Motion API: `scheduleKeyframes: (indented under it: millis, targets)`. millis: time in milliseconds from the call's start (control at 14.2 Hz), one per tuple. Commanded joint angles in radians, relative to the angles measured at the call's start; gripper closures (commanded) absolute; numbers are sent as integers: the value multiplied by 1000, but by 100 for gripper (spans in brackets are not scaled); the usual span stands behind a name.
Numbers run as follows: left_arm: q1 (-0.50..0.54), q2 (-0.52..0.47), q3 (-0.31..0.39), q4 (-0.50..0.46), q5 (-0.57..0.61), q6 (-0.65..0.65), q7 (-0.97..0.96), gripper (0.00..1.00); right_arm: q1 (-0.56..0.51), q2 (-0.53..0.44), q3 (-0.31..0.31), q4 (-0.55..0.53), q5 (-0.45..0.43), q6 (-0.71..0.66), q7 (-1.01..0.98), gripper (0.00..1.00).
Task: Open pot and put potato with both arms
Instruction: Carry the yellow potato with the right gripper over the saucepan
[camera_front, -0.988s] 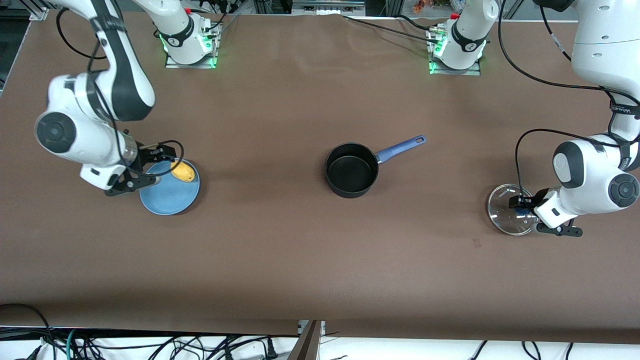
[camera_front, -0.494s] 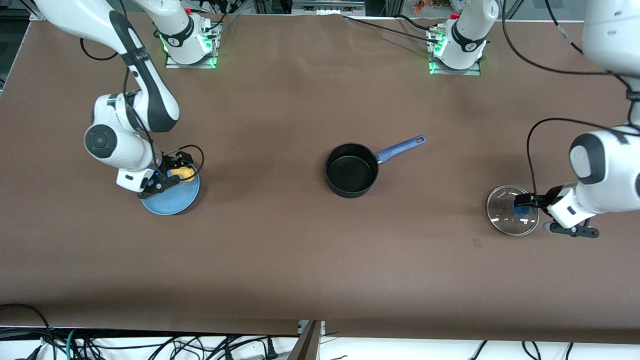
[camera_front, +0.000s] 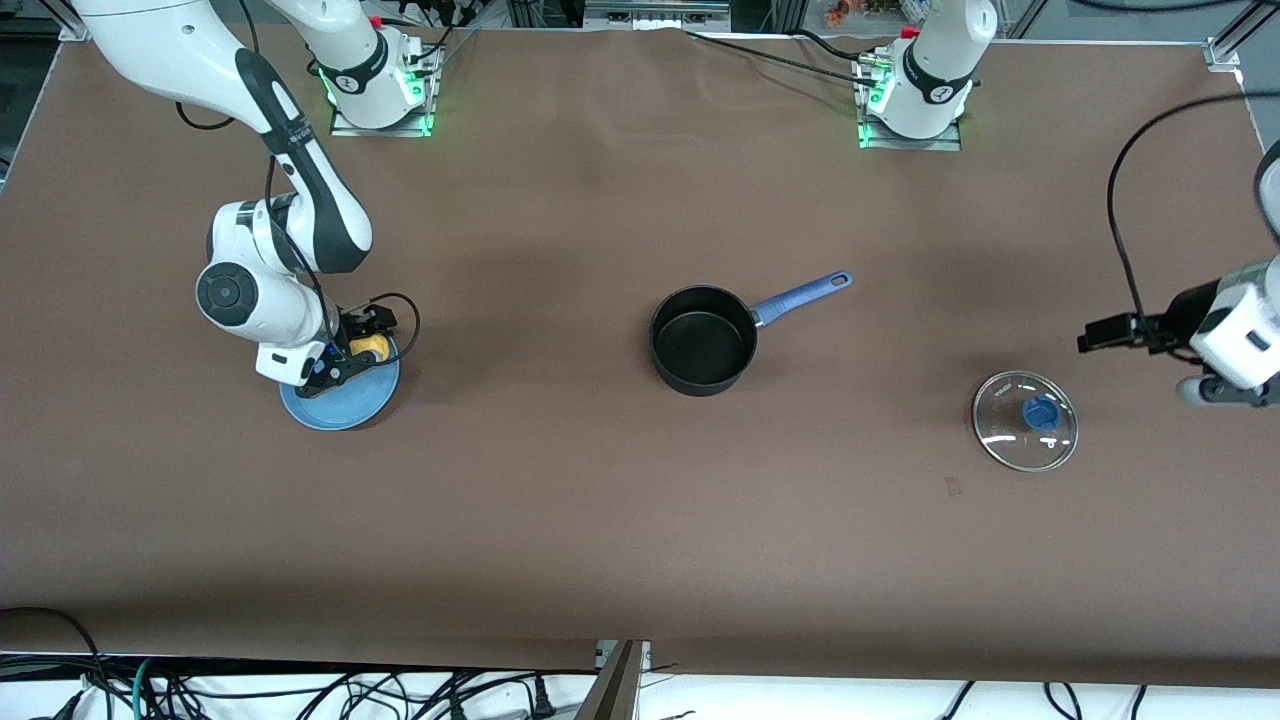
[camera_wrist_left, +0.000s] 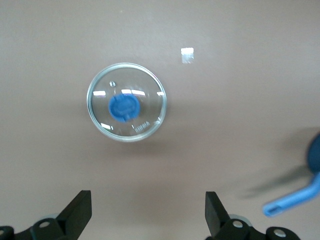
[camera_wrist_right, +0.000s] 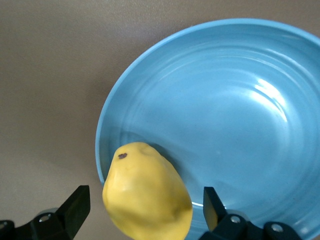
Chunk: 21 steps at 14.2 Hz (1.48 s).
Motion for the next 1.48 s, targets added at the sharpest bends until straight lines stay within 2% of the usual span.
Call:
scheduleKeyframes:
  millis: [0,212,353,494,776,918,1129,1271,1412]
  targets:
    - [-10,-18,-20,110,-10,-117,-52,0,-7,-1,2,-8,-2,16,-21,7]
    - [-26,-37,-27,178,33,-173,-51,0,-7,-7,2,1,-2,4,-21,27]
    - [-49,-41,-38,206,53,-221,-57,0,-7,-11,0,12,-2,0,-20,45]
    - [-54,-50,-78,198,59,-238,-83,0,-7,-15,0,47,-1,-66,-5,47]
    - [-56,-25,-79,207,54,-233,-117,0,-3,-15,20,249,1,-331,87,47]
    - [-59,-24,-84,207,47,-230,-120,0,5,-6,40,337,42,-413,150,47]
    - [-56,-4,-81,207,5,-230,-114,0,78,17,51,394,166,-428,323,47]
    - [-59,-1,-82,211,5,-230,-112,0,150,54,51,451,206,-427,490,47]
    - [-57,-1,-82,209,4,-232,-115,0,250,130,51,550,223,-416,679,47]
